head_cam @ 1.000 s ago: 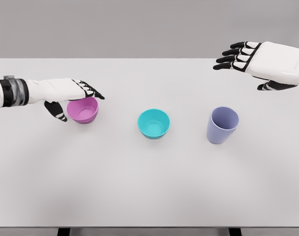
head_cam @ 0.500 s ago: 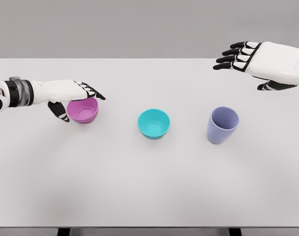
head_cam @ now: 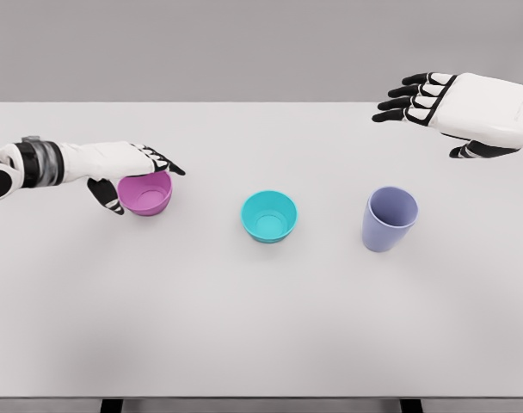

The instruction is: Stacking bowl and cup with both arms

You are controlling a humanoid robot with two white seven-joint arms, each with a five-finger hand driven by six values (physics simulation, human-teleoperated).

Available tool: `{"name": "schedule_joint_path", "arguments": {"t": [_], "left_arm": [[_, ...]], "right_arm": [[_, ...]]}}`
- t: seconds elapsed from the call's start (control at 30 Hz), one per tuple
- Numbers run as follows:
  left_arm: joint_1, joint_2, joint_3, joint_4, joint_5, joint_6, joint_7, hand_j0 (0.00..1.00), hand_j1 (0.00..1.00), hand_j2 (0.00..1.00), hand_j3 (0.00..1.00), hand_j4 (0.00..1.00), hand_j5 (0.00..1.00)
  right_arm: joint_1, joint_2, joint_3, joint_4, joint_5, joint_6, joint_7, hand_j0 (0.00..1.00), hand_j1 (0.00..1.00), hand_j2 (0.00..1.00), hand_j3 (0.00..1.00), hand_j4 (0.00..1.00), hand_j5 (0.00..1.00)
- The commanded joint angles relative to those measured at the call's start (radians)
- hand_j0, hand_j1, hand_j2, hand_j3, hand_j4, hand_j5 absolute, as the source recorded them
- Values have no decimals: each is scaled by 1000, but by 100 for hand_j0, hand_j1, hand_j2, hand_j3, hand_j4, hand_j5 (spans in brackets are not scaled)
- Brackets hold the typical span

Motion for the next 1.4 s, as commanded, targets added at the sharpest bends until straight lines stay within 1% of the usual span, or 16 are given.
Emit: {"name": "schedule_joint_path", "arguments": {"t": [0.0,0.87,1.1,1.17,1.37], "left_arm": [[0,-4,-5,3,3,2,0,100,100,100,100,100,100],[-5,-29,-17,64,3,-1,0,100,100,100,100,100,100],[-5,-35,-17,66,-11,0,0,100,100,100,100,100,100],[-6,-43,-17,85,-17,-5,0,100,100,100,100,100,100],[-6,-49,-15,87,-23,-5,0,100,100,100,100,100,100]], "right_arm": [[0,-1,0,0,-5,3,-1,100,100,100,100,100,100],[0,-1,0,0,-5,3,-1,100,100,100,100,100,100],[0,-1,0,0,-5,3,-1,100,100,100,100,100,100],[0,-1,0,0,-5,3,-1,100,100,100,100,100,100],[0,-1,0,0,-5,3,-1,100,100,100,100,100,100]]}}
